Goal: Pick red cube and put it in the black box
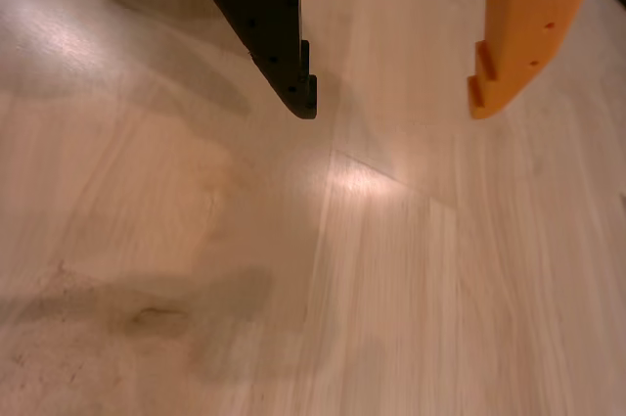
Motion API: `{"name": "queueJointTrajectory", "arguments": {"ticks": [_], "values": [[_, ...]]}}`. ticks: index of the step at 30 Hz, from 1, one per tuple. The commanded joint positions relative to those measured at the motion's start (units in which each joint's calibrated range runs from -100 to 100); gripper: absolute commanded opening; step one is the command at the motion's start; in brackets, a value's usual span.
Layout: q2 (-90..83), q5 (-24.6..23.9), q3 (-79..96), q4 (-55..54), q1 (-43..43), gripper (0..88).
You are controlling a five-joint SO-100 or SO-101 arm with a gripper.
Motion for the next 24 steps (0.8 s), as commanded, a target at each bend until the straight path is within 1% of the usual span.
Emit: {"name": "queueJointTrajectory", "arguments": {"ticks": [1, 3, 4, 5, 8, 17, 24], "values": [[-5.1, -1.2, 3.3, -1.3, 1.6, 14.8], [-7.8, -0.9, 4.8, -1.2, 1.5, 4.8], [-8.8, -0.8, 5.4, -0.8, 1.6, 1.5], [-9.8, -0.8, 6.3, -0.7, 1.6, 0.8], [-12.3, -0.8, 11.3, -0.6, 1.6, 3.2], [-22.6, -1.3, 13.1, 4.9, 4.2, 0.9], [-24.8, -0.9, 13.6, 5.3, 4.5, 0.9]]}}
